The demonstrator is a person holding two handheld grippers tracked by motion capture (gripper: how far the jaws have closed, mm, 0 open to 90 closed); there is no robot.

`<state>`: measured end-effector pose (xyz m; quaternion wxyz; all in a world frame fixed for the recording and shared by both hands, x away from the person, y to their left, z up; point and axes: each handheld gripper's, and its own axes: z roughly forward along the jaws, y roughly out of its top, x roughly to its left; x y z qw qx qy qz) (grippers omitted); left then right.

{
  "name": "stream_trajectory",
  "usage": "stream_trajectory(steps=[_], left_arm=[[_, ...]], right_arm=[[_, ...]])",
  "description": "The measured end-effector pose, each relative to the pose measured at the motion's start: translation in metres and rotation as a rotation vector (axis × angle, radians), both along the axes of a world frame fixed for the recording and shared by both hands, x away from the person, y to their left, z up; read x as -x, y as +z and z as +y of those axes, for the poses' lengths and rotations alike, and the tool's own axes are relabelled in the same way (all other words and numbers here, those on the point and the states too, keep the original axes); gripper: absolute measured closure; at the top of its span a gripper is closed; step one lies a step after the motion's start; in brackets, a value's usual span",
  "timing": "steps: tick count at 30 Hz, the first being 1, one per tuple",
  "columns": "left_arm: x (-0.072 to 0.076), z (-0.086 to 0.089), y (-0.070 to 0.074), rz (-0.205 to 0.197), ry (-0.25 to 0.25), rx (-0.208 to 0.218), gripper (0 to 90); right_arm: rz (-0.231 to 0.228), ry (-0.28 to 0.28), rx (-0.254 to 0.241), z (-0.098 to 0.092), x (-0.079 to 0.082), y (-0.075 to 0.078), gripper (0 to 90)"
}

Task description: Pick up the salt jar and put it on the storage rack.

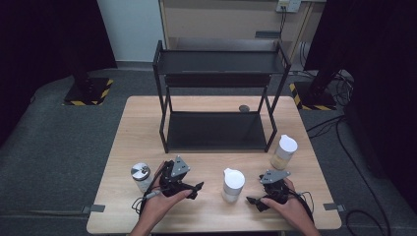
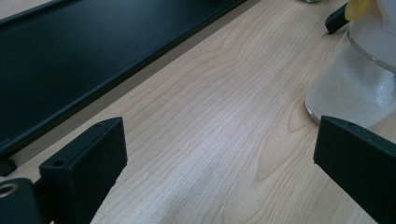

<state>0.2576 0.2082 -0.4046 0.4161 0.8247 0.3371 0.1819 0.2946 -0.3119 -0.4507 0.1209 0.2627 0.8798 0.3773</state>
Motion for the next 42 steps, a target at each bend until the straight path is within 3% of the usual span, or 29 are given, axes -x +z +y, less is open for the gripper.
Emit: stream_trajectory(steps=[21, 42], left_arm=[[0.015, 0.011, 0.030, -0.071, -0.004, 0.024, 1.6], [0.023, 0.038, 0.048, -0.122, 0.026, 0.050, 1.7]], right_arm=[[0.000, 0.000, 0.000, 0.000, 0.000, 0.000, 0.9], [0.000, 0.000, 0.000, 0.000, 0.000, 0.000, 0.9]])
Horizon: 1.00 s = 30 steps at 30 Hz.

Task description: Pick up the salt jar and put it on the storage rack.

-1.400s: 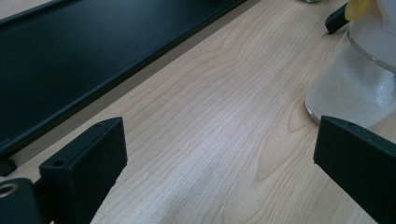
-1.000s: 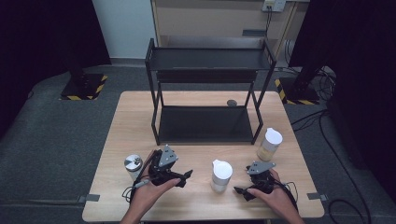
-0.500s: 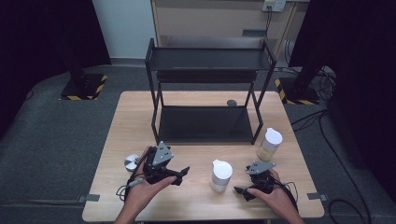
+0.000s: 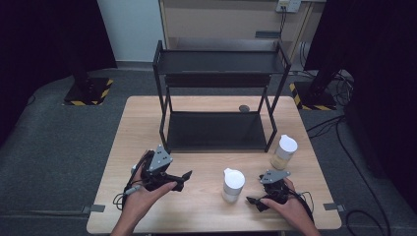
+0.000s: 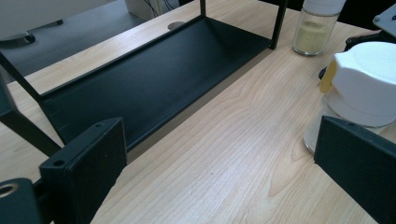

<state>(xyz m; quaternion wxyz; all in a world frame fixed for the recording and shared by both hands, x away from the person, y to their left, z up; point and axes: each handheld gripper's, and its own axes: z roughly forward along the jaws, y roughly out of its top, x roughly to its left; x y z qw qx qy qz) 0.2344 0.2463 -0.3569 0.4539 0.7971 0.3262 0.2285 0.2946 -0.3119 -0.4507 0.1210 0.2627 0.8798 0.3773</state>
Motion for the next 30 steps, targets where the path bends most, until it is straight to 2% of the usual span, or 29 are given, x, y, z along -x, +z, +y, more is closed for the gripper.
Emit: stream_trajectory(steps=[9, 19, 30], left_arm=[[0.002, 0.014, 0.003, -0.012, 0.016, 0.017, 1.8], [0.005, 0.029, 0.004, -0.028, 0.052, 0.012, 1.7], [0.008, 0.045, -0.004, -0.012, 0.087, 0.007, 1.7]], right_arm=[[0.000, 0.000, 0.000, 0.000, 0.000, 0.000, 0.9], [0.000, 0.000, 0.000, 0.000, 0.000, 0.000, 0.9], [0.002, 0.000, -0.002, 0.000, 0.000, 0.000, 1.0]])
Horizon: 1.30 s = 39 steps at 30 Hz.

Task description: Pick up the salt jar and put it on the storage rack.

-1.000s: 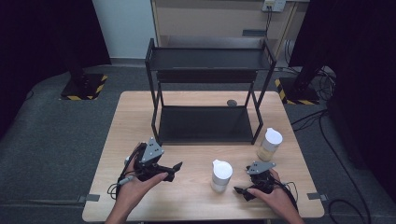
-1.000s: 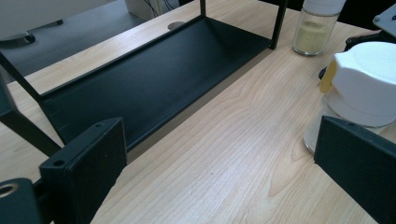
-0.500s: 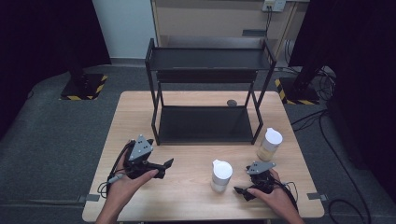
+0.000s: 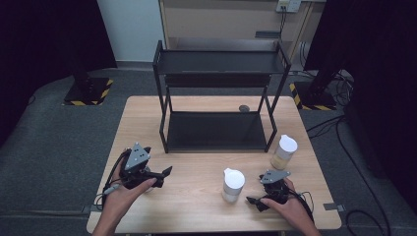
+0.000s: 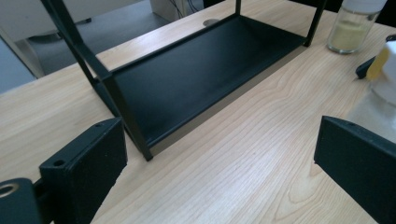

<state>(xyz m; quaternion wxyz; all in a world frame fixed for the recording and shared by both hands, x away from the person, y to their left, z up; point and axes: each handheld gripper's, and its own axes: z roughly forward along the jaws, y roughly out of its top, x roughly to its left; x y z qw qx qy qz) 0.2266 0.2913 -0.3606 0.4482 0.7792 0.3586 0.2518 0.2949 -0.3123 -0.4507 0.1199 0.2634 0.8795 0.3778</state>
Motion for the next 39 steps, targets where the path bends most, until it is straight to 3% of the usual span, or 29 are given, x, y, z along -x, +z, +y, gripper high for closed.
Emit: stream_trajectory(steps=[16, 39], left_arm=[[0.003, 0.016, -0.013, 0.007, 0.025, -0.013, 1.8], [0.006, 0.024, -0.021, 0.021, 0.037, -0.023, 1.8]], right_arm=[[0.001, 0.000, -0.002, 0.000, 0.000, 0.000, 1.2], [0.001, 0.000, -0.001, 0.000, 0.000, 0.000, 1.2]])
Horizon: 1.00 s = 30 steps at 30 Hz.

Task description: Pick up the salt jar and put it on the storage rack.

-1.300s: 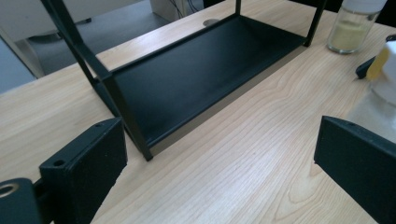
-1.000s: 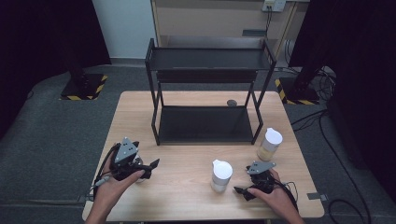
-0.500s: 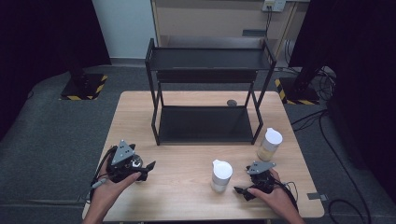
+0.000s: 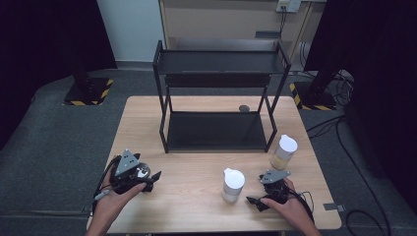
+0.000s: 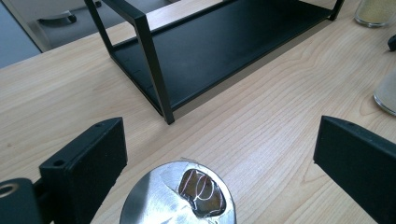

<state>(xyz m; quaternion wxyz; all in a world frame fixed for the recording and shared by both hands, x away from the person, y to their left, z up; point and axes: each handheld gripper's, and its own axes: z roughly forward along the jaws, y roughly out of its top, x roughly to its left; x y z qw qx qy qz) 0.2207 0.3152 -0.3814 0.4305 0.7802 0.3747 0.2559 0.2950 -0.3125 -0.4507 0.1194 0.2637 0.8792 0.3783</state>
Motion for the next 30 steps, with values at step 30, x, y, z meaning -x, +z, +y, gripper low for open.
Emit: stream_trajectory(steps=[30], left_arm=[[-0.002, 0.011, -0.020, 0.029, 0.005, -0.015, 1.6]], right_arm=[[0.000, 0.003, 0.000, 0.000, 0.000, 0.000, 1.2]])
